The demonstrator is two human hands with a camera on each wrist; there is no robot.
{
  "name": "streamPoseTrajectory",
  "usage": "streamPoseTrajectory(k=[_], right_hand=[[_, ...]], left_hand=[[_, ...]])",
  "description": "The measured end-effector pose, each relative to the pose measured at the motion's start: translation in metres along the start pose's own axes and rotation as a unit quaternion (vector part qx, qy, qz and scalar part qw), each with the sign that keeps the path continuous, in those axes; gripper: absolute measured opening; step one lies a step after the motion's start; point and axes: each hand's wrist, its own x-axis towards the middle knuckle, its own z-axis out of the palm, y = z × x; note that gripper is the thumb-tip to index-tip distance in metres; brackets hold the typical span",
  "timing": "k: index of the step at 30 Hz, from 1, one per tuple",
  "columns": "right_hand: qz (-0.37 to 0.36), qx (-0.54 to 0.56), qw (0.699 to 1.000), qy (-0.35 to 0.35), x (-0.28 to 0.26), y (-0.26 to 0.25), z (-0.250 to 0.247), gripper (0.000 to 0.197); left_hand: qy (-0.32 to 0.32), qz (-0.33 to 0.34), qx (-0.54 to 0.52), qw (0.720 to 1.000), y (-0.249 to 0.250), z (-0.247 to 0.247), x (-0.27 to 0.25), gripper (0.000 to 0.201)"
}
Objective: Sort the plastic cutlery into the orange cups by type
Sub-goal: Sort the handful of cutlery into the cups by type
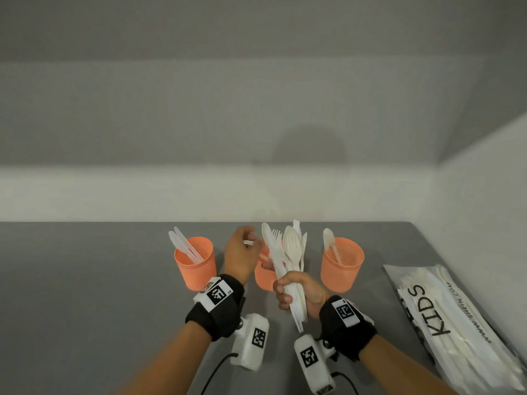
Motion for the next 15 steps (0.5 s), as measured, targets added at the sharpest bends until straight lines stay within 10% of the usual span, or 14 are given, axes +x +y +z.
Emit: streamPoseTrajectory(k=[7,15], right_hand=[[0.019,-0.030,0.999,-0.003,-0.0002,-0.0048,-0.0036,0.017],[-0.004,-0.142,0.987,0.070,0.0078,-0.0045,0.0026,0.016]], left_hand=[[-0.044,0.055,0.056,0.996,0.0028,0.0029,-0.0072,0.013],[-0.036,-0.087,-0.008,0.996,-0.0004,0.0037,-0.0062,0.011]])
